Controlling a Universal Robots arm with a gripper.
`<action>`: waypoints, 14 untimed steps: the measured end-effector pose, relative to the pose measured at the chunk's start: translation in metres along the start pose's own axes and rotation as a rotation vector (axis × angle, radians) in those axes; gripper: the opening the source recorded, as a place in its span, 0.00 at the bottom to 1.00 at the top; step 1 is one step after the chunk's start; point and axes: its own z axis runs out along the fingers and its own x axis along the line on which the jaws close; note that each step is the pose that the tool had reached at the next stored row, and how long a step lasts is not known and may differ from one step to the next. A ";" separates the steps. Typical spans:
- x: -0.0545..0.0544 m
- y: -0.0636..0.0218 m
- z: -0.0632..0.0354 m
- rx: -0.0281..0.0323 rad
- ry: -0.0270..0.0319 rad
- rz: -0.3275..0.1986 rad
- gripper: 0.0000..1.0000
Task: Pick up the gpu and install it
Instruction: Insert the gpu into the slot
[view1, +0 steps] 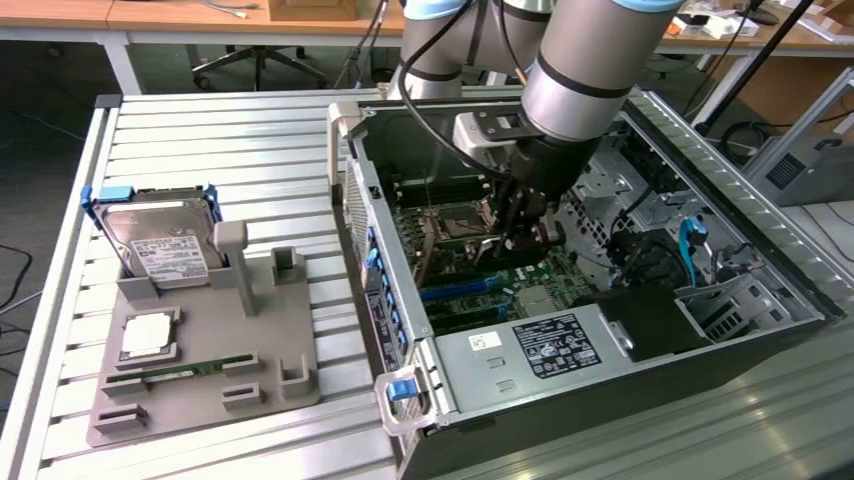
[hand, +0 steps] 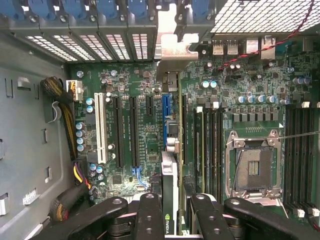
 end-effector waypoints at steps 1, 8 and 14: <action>0.000 0.0000 0.0000 0.0000 0.0000 0.000 0.27; 0.000 0.0007 0.0007 0.0000 0.0000 0.000 0.27; 0.000 0.0009 0.0025 0.0000 0.0000 0.000 0.27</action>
